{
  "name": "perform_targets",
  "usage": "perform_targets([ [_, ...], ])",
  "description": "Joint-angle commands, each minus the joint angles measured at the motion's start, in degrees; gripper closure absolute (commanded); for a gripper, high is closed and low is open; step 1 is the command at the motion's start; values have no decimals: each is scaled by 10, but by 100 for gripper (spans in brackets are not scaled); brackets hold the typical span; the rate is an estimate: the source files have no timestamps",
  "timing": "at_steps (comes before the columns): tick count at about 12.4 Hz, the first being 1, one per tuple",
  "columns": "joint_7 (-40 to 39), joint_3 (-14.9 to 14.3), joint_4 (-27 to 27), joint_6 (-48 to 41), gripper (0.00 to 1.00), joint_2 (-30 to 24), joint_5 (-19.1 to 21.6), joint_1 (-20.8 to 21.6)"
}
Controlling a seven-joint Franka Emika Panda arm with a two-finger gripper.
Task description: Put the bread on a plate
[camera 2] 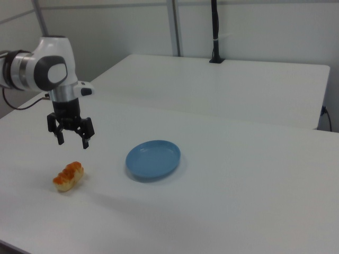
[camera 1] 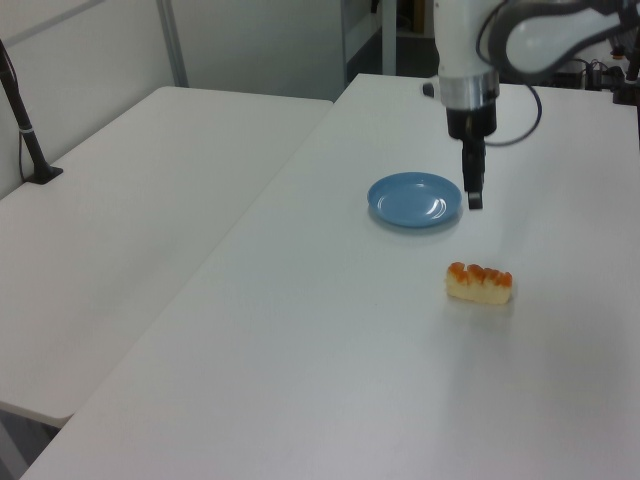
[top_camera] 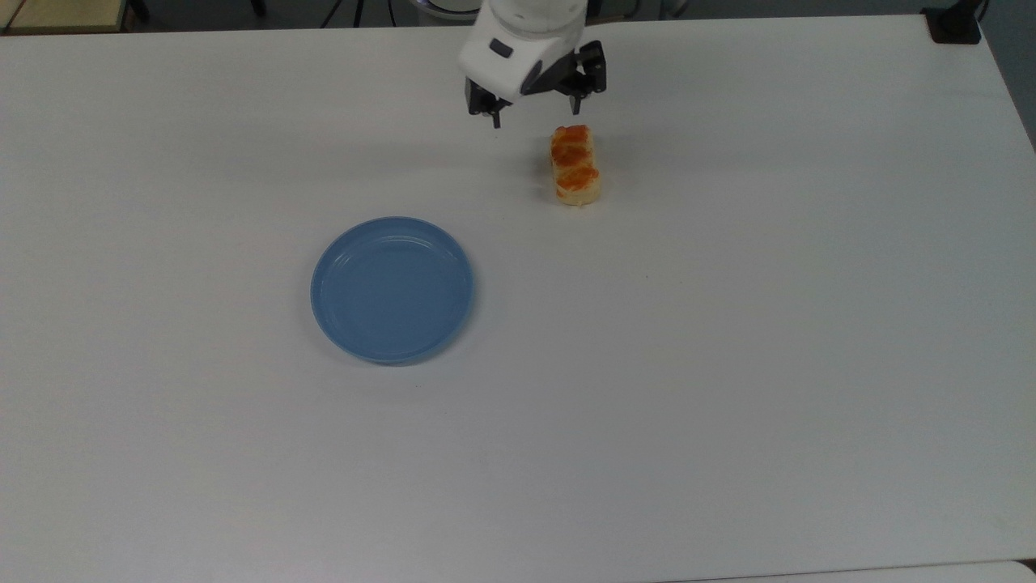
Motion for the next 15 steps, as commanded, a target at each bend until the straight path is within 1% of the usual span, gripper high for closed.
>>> perform_targets([
  [1,24,-4,-75,66,0,-19,-21,27],
  [2,25,-3,-86,78,0,-9,-27,30],
  [3,39,-2,-91,99,0,9,-28,42],
  [5,96,5,-91,141,0,52,-53,60],
  [6,114,10,-91,152,0,61,-58,63],
  [9,128,28,-91,155,0,63,-58,63],
  [11,128,29,-91,155,0,64,-58,63],
  [13,127,28,-91,166,0,81,-62,60],
  [14,127,28,-91,172,5,88,-68,59],
  [15,125,28,-91,174,18,90,-72,59],
])
